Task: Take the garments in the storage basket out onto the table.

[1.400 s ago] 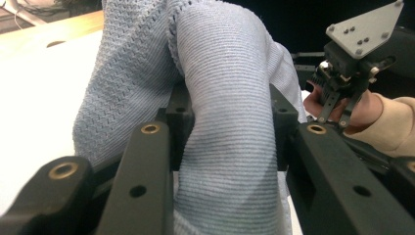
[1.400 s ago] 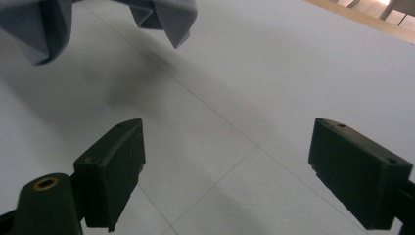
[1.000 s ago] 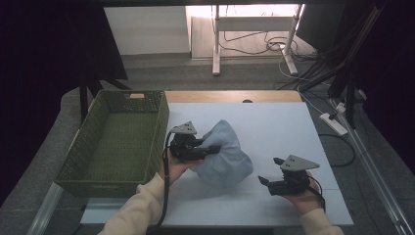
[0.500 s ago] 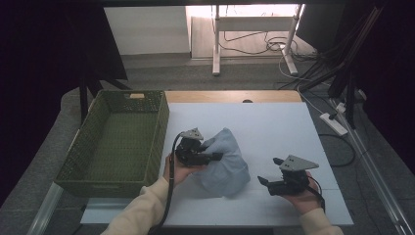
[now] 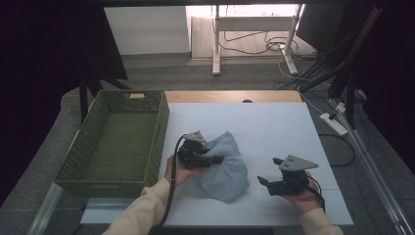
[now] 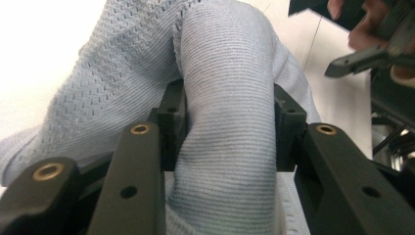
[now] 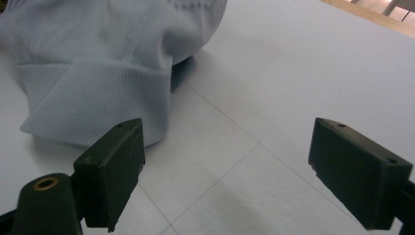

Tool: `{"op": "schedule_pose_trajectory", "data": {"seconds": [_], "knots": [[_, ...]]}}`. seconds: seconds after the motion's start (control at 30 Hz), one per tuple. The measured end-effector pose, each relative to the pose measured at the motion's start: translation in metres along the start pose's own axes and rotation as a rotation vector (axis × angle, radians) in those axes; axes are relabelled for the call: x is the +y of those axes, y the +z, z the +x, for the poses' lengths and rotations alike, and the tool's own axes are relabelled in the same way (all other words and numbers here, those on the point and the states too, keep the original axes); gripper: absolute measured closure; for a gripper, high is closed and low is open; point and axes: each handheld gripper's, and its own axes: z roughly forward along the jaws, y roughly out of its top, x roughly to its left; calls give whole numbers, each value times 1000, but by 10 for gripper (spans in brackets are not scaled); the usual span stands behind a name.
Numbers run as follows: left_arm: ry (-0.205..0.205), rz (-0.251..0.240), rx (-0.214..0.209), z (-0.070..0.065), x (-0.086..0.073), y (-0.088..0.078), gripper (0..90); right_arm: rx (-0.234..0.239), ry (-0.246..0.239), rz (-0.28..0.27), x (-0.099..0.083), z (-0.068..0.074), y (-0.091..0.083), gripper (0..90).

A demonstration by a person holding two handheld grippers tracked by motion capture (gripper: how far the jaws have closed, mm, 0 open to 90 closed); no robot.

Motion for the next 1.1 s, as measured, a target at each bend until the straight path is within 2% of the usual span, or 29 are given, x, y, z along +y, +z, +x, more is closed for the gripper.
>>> {"op": "schedule_pose_trajectory", "data": {"seconds": [0.1, 0.27, 0.37, 0.43, 0.5, 0.63, 0.8, 1.1], "knots": [[12, -1, 5, -2, 0, 2, 587, -1, 0, 0, 0, 0, 0, 140], [8, -7, 4, -1, 0, 1, 559, 0, -1, -1, 0, 0, 0, 140], [14, -25, 24, -3, 2, -2, 437, 0, -1, 0, 0, 0, 0, 140], [2, -42, 48, -5, 4, -5, 348, 0, 1, -1, 0, 0, 0, 140], [-15, -60, 53, -6, 5, -9, 310, 0, 1, -2, 0, 0, 0, 140], [-22, -85, 65, -8, 8, -17, 268, 1, -3, 0, 0, 0, 0, 140], [0, -102, 84, -13, 12, -27, 263, -1, 1, -3, 0, 0, 0, 140], [6, -125, 103, -20, 10, -52, 265, -1, 3, -9, 1, 0, -1, 140]]}}
